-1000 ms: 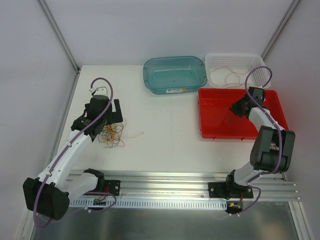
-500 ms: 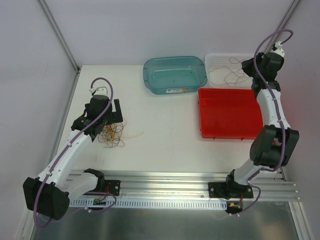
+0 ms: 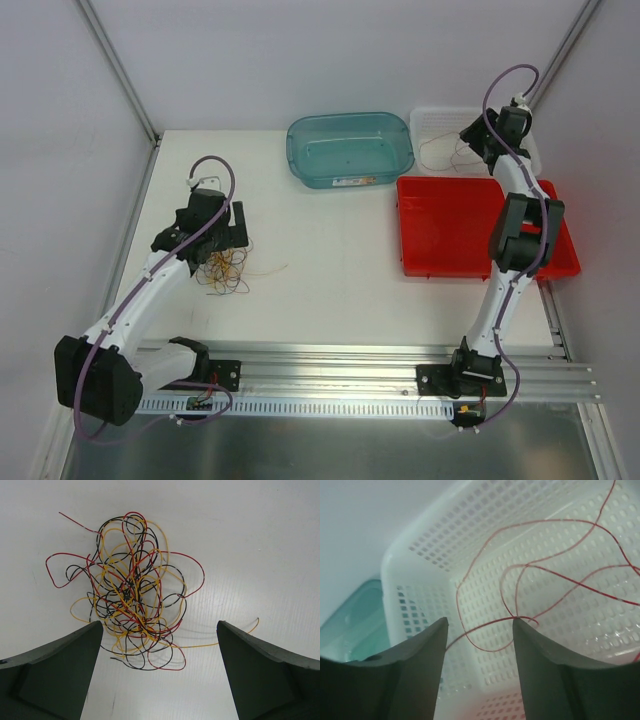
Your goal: Untangle the cables
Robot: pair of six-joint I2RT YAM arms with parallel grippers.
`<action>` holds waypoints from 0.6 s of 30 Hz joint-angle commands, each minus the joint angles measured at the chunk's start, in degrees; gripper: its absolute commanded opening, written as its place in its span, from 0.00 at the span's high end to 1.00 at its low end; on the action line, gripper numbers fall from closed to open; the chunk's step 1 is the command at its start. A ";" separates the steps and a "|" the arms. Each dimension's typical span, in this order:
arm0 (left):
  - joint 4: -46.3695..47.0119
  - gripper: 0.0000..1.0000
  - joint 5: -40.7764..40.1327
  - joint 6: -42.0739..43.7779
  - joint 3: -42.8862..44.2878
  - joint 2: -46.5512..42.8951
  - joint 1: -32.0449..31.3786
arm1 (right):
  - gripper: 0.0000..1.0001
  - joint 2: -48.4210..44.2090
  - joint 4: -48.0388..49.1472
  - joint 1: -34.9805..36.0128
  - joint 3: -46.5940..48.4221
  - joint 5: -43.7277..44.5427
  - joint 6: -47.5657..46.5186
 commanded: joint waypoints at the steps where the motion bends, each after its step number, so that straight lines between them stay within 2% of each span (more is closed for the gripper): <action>1: 0.05 0.01 0.16 0.60 -0.01 0.25 0.74 | 0.40 -2.26 -0.88 0.24 3.73 -0.18 -2.32; 4: 0.13 0.01 0.52 0.51 0.17 0.08 0.74 | 0.28 -5.16 -1.31 0.24 1.10 0.00 -4.16; 10: 0.04 0.01 0.87 0.34 -0.01 -0.10 0.74 | 0.17 -8.33 -7.29 0.24 1.18 1.40 -8.91; 14: 0.04 0.01 0.69 0.34 -0.01 -0.18 0.74 | 0.16 -11.84 -8.18 0.42 -1.97 1.05 -9.70; 18: -0.13 0.01 0.34 0.25 -0.01 -0.27 0.82 | 0.16 -19.56 -8.26 1.30 -8.21 0.44 -10.67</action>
